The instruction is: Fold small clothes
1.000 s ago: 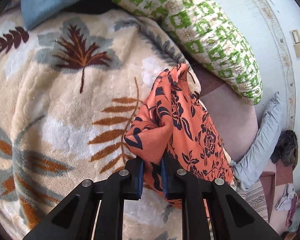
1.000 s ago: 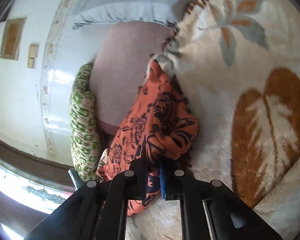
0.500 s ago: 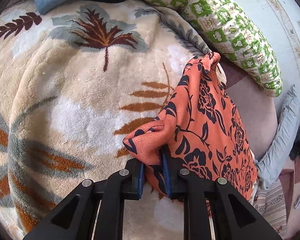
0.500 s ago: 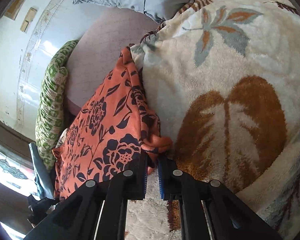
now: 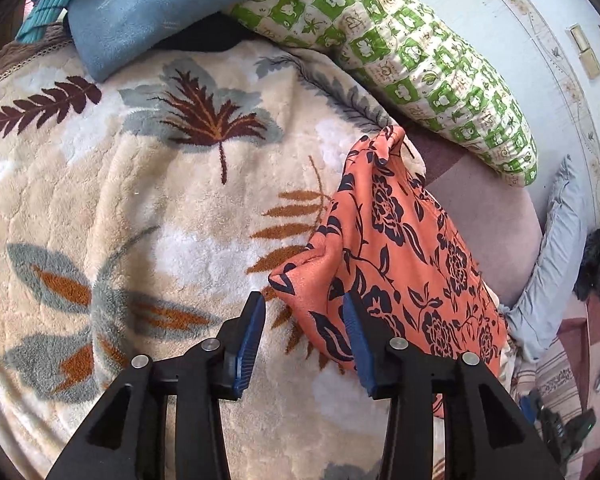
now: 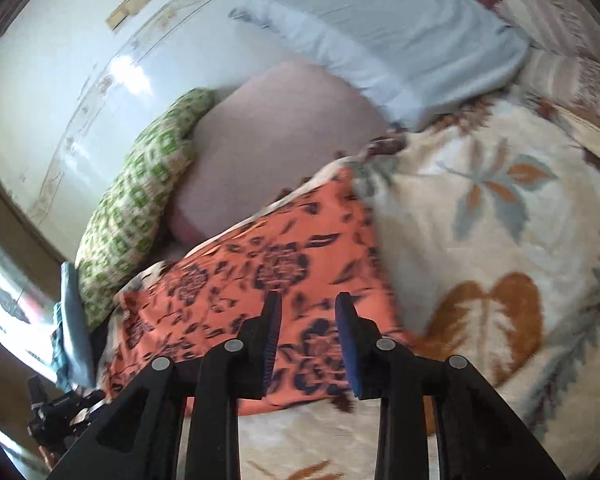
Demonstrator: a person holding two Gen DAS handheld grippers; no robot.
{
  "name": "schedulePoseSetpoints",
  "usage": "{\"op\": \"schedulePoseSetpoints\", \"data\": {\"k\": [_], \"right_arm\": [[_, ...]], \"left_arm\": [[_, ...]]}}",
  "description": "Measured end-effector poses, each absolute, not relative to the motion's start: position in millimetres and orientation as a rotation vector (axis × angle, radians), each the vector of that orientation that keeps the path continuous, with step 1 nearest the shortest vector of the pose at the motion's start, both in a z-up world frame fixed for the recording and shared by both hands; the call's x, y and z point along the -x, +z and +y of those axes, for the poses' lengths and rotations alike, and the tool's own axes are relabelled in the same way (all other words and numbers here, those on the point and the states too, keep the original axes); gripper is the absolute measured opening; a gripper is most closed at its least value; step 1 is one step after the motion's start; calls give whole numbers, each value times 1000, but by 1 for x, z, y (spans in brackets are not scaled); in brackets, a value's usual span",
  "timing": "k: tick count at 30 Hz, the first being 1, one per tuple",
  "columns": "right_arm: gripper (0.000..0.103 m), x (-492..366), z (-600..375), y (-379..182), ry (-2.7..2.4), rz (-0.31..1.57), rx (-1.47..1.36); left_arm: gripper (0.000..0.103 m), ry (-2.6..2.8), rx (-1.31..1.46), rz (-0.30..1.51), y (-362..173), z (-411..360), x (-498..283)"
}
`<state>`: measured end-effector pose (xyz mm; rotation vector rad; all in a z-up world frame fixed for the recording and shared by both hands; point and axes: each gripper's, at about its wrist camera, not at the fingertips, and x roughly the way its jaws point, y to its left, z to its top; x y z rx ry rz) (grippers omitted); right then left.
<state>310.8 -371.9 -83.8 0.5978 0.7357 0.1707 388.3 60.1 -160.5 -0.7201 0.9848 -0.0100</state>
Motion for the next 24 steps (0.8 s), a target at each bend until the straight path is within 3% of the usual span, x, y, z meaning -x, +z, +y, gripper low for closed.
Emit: {"op": "schedulePoseSetpoints", "data": {"k": [4,14,15,17,20,24], "right_arm": [[44,-392,-261,-60,439,867,-523],[45,-526,-27,-96,564,1056,-226],[43,-531,-16,-103,558,1072,-191],[3,-538,4,-106,568,1076,-121],[4,-541,17,-91,626,982,-118],[4,-563,28,-134,593,1172,-105]], "left_arm": [[43,-37,667,1003,-163,59,-396],[45,-29,561,1014,-173,59,-409],[44,-28,551,1018,-175,58,-411],[43,-43,543,1031,-180,55,-412],[43,-6,515,1048,-184,51,-416],[43,21,468,1048,-183,43,-417]]}}
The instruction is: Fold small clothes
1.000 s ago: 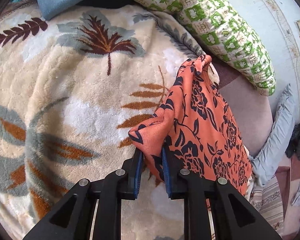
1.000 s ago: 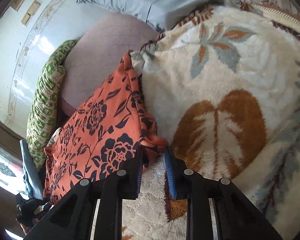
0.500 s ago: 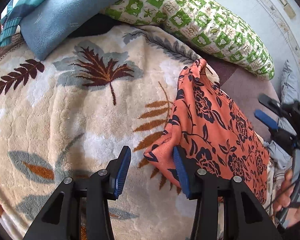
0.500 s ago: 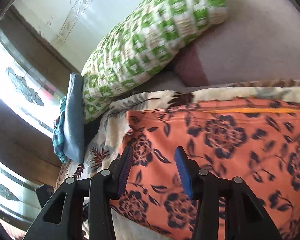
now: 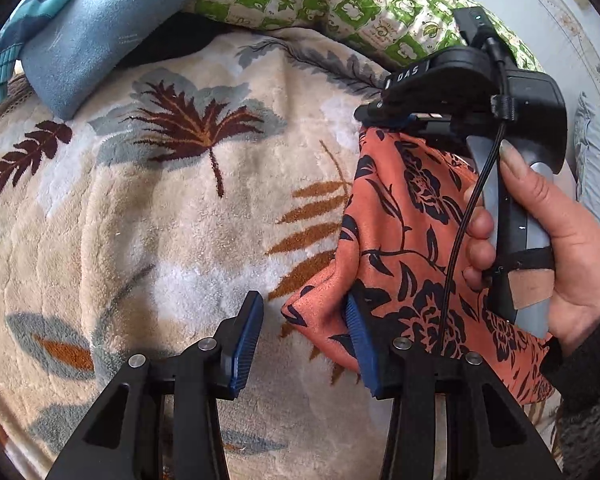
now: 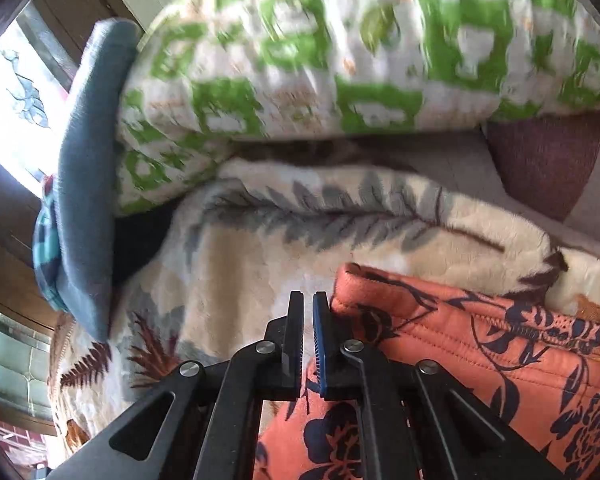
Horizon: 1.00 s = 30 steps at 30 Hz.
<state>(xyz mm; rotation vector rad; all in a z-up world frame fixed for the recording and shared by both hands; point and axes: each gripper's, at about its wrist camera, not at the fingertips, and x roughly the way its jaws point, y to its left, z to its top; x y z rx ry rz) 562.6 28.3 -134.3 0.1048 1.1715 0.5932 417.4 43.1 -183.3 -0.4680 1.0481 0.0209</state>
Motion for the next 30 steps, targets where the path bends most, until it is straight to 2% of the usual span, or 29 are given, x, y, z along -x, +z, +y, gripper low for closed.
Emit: {"op": "schedulePoseSetpoints", "data": {"k": [3,6,7,14,17,18,20,21,23,27,30], "right_arm": [[11,-542,-7,-109,690,1019,-286],[38,-513,-64,-92,675,967,-414],[40,-500,-85,-91,653,965,-429],[40,-376,-282,-112,270,850,-491],[40,-324,-369,-141,78,828,-608],[44,-310,-392,-155,26,840,-656],[41,-294,-421,-188,-36,916,-742],[32,-286,-430,-196,-16,920,-793],[31,-278,-432,-192,-5,904,-805],[44,-278,-409,-164,70,860,-738],[51,-278,-371,-143,152,840,-660]], "left_arm": [[43,24,450,1049,-182,41,-418],[42,36,472,1051,-175,46,-417],[42,47,472,1044,-171,48,-415],[41,30,445,921,-134,36,-390],[46,-7,356,845,-123,13,-373],[48,-11,314,835,-124,4,-371],[48,-5,236,870,-139,-14,-375],[48,13,208,919,-149,-20,-380],[46,15,206,1031,-168,-27,-385],[46,13,302,1053,-159,-19,-374],[48,43,266,1014,-136,-17,-365]]}}
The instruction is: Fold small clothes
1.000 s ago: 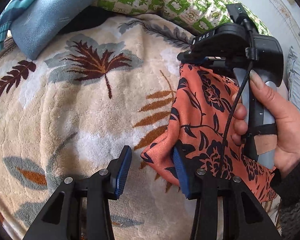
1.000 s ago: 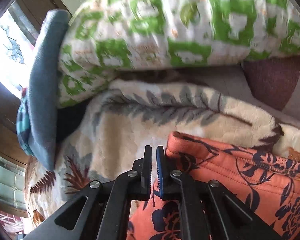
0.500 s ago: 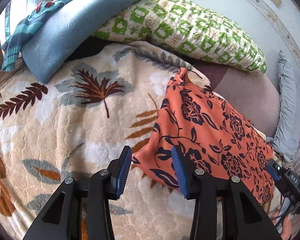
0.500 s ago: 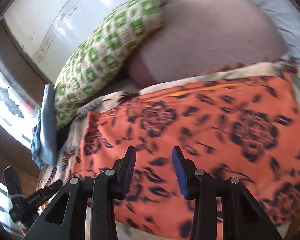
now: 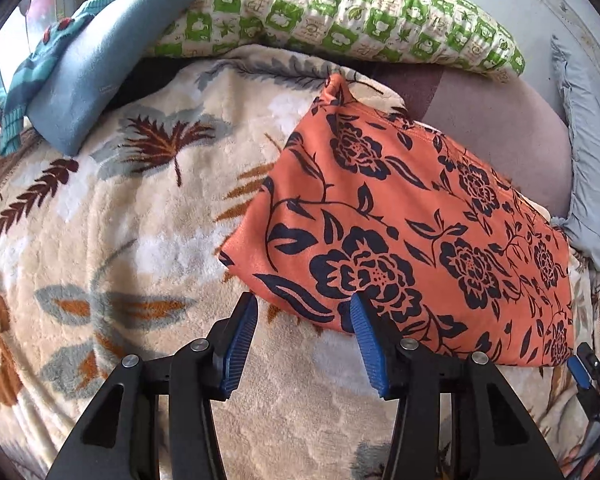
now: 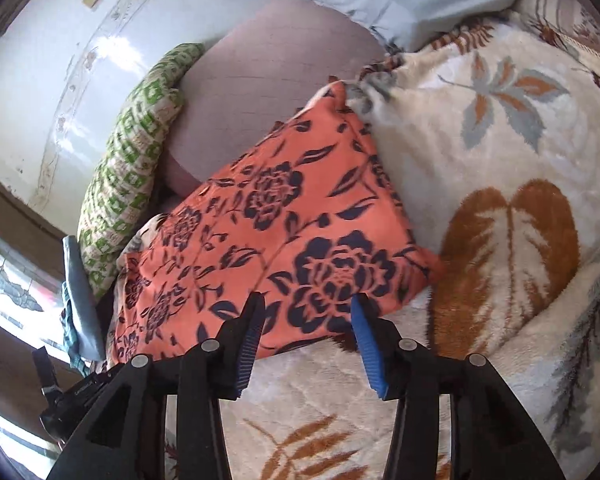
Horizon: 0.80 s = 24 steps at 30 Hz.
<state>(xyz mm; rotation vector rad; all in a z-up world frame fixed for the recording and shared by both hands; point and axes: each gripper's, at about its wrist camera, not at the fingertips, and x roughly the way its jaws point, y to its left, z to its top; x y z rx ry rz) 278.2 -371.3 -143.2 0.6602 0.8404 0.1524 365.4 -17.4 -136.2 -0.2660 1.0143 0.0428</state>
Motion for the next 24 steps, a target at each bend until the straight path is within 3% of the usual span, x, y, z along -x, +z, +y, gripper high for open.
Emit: {"op": "schedulePoseSetpoints", "data": {"k": [4,7,15,24], "right_arm": [[65,-277,-309,-126,247,860,-481],[68,-273,-269,-120,303,860,-375],[75,-278,-195,-114,377,858,-143],[78,-296,-115,-131,429,866,94]], "left_arm": [[53,64,213,1001,-112,-20,-360],[54,74,184,1005,-104,-22,-358],[55,14,88,1058,-101,-12,-382],[55,-204,365,1250,-117,56,-486]]}}
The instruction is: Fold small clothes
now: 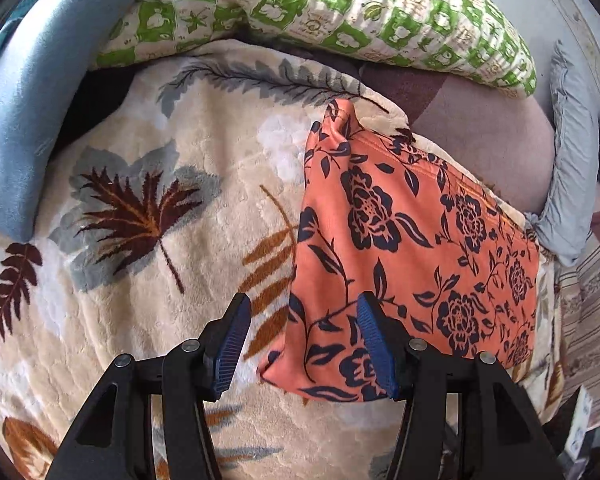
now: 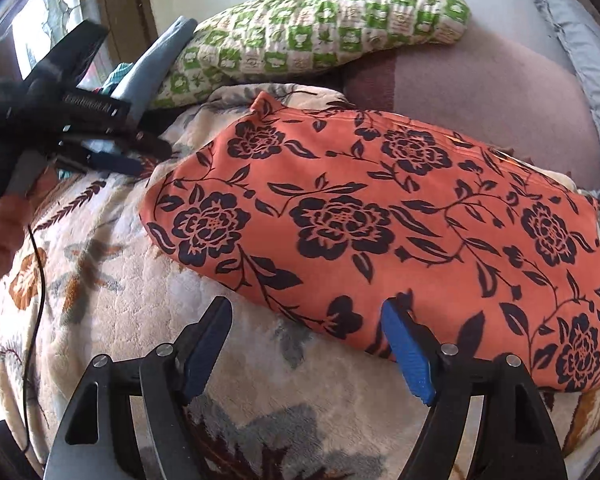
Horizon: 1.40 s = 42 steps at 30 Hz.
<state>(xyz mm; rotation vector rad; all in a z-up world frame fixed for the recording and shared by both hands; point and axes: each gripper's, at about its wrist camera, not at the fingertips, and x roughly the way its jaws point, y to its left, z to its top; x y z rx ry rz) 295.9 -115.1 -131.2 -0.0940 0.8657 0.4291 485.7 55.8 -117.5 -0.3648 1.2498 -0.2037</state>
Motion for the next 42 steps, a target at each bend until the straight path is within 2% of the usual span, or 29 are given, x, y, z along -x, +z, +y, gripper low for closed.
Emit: {"op": "schedulePoseSetpoints", "data": {"k": [5,11,15,17,18,19,21,22,29,36,39,42], "right_arm": [[78,-290,-54,-140,481,806,327],[78,-286,1,-150,457,678,582],[76,-301,11,-151,420,631,603],[76,-313,11,-149,413,639,565],[70,-319,9,-150,416,639,545],[51,-324,7,-151,422,643,529],[31,-327,2,-148,440,637,490],[25,-325,-2,-145,447,620,471],[20,-311,-44,-112,450,601,270],[17,-305,-150,-81,400,684,-120],[16,-305,-213,-95,362,758,-323],[16,-298,-269,-128,304,827,-488]], "left_arm": [[55,-216,502,1325,-149,74,-533],[55,-271,513,1367,-172,68,-577],[55,-285,487,1378,-184,56,-606],[55,-296,492,1370,-188,51,-620],[54,-317,501,1362,-188,48,-622],[51,-348,513,1360,-189,44,-625],[32,-380,509,1356,-190,35,-624],[19,-378,477,1349,-189,30,-622],[16,-425,476,1234,-139,15,-598],[16,-550,345,1151,-69,-77,-559],[16,-592,336,1189,-73,-120,-542],[16,-571,263,1275,-110,-174,-542]]}}
